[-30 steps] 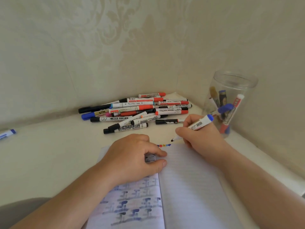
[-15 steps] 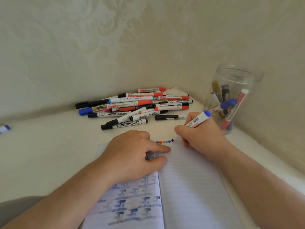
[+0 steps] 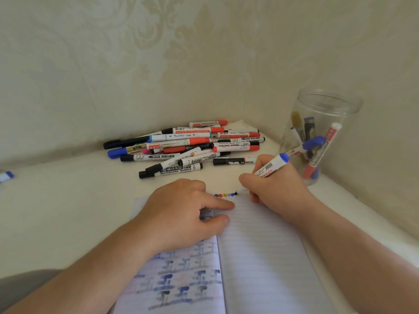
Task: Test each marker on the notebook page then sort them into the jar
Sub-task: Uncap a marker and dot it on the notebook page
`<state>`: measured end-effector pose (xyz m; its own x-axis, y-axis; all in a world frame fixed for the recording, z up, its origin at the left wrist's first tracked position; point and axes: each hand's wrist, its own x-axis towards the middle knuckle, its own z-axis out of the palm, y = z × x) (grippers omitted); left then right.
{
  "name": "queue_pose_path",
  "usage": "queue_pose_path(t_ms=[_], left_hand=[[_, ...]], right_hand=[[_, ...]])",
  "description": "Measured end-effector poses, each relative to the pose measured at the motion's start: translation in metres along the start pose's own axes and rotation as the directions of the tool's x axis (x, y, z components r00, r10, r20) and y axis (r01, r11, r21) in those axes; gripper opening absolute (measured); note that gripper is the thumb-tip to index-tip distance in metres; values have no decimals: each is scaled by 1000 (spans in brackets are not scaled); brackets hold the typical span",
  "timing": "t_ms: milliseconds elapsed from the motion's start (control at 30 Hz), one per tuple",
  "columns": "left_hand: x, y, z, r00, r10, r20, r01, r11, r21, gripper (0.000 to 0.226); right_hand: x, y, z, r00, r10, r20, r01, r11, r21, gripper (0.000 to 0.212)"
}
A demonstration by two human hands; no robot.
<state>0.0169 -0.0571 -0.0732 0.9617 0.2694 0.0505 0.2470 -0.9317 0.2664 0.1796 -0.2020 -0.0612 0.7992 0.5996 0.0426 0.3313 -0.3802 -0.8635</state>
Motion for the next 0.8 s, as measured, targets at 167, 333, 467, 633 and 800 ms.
queue_pose_path(t_ms=[167, 333, 467, 633, 800], left_hand=[[0, -1, 1, 1000, 11, -14, -11, 1000, -4, 43], [-1, -1, 2, 1000, 11, -22, -11, 1000, 0, 40], [-1, -2, 2, 999, 18, -28, -18, 1000, -3, 41], [-1, -2, 3, 999, 26, -35, -27, 1000, -8, 40], [0, -1, 2, 999, 30, -38, -30, 1000, 1, 41]], right_hand=[[0, 0, 2, 999, -16, -34, 14, 998, -57, 28], [2, 2, 1, 999, 22, -33, -21, 999, 36, 31], [-2, 0, 1, 1000, -15, -19, 14, 999, -31, 29], [0, 1, 0, 1000, 16, -18, -16, 999, 34, 29], [0, 1, 1, 1000, 1, -23, -2, 1000, -5, 28]])
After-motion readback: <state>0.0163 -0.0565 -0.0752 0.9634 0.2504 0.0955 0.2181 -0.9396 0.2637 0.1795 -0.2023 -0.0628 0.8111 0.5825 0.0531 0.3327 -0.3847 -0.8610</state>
